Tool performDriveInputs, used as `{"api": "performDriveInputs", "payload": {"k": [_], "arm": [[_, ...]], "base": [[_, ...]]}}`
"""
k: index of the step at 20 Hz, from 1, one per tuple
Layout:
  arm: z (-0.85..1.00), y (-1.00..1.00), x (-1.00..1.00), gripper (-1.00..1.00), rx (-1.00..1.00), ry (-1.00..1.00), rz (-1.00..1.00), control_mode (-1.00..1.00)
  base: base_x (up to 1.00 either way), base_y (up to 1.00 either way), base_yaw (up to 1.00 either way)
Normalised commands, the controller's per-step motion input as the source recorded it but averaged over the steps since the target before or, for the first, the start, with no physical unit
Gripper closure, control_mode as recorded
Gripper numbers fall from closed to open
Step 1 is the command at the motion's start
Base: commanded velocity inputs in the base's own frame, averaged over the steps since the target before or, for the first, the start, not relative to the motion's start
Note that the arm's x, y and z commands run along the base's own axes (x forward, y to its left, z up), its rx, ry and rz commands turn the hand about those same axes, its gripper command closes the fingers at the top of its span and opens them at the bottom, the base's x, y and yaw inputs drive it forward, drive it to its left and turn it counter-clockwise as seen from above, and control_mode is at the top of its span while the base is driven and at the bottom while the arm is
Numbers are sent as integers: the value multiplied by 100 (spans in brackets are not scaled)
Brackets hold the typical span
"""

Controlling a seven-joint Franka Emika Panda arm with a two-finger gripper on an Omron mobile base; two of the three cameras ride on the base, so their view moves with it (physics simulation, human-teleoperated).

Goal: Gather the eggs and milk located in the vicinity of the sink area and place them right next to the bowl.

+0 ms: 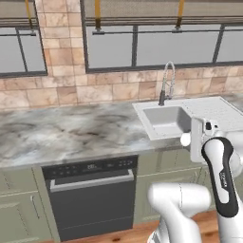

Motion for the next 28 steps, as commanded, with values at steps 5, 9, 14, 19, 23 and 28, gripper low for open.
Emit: {"api": "performDriveInputs", "payload": {"k": [5,9,14,19,23,28], "arm": [[0,0,0,100,0,0,0,100],[0,0,0,100,0,0,0,100],[0,0,0,100,0,0,0,100],[0,0,0,100,0,0,0,100],[0,0,0,100,0,0,0,100],[0,0,0,100,0,0,0,100]], "base": [[-12,-83,0],[-9,-83,0],[-7,-77,0],[-7,-75,0],[-6,-74,0],[-5,-73,0]]}}
